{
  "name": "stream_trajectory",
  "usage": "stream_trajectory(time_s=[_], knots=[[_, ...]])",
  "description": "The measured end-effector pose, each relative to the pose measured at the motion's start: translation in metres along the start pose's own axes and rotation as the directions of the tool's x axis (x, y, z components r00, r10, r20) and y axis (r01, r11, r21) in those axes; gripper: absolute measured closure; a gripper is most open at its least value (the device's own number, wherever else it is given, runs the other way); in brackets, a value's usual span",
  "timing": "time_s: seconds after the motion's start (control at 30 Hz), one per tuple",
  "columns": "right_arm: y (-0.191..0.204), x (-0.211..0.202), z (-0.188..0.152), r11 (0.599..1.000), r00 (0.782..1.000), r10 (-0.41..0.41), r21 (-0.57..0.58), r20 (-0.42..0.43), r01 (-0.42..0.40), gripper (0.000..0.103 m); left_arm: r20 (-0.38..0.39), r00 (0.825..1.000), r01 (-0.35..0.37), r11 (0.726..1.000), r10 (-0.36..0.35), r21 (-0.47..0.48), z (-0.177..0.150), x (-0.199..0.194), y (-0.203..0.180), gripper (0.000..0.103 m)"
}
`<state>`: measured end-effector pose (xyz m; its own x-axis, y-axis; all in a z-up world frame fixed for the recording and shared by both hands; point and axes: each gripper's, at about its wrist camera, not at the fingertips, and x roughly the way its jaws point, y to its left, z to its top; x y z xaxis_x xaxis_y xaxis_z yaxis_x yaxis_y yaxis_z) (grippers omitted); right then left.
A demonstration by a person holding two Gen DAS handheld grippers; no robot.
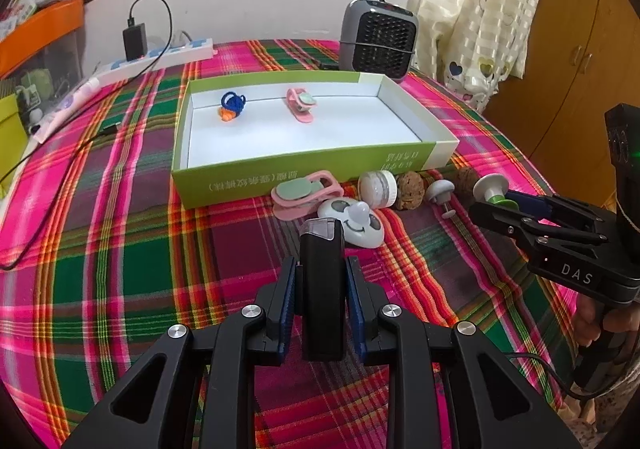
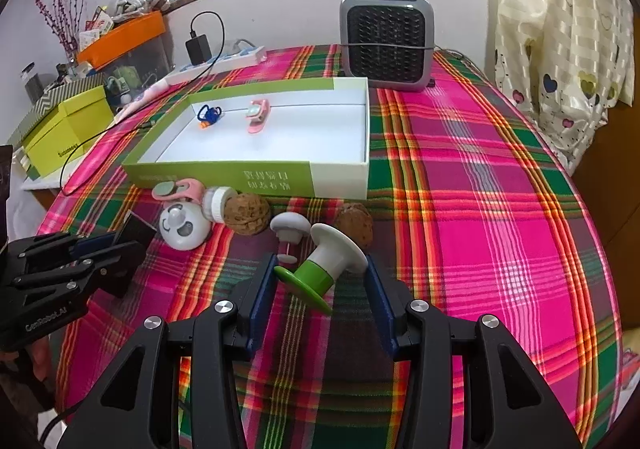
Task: Organize objects
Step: 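Grasp the green-and-white plunger toy with the right gripper while the left gripper holds the black device, then carry both items into the box and open the left gripper to set the black device upright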
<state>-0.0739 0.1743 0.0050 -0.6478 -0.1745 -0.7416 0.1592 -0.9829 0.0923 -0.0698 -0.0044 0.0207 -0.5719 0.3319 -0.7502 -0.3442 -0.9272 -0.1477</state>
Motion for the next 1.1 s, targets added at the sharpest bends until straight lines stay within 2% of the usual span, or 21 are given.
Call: stream_trajectory(time_s=[0.43,0.83,1.1], knots=[[0.004,-0.002,0.000,1.000,1.000,0.013,-0.014,0.006,-0.013,0.058,-0.034,0.999,-0.016,1.000,0.016,-0.004,-0.010,0.007,0.002,0.081],[0.008,-0.003,-0.001,1.000,1.000,0.024,-0.019,0.009,-0.024,0.058,-0.027,0.998,-0.055,0.998,0.056,0.014,-0.018,0.004,-0.004,0.082],[0.010,-0.003,-0.002,0.999,1.000,0.031,-0.025,0.005,-0.030,0.058,-0.023,0.998,-0.054,0.999,0.054,0.006,-0.017,0.003,-0.004,0.082]])
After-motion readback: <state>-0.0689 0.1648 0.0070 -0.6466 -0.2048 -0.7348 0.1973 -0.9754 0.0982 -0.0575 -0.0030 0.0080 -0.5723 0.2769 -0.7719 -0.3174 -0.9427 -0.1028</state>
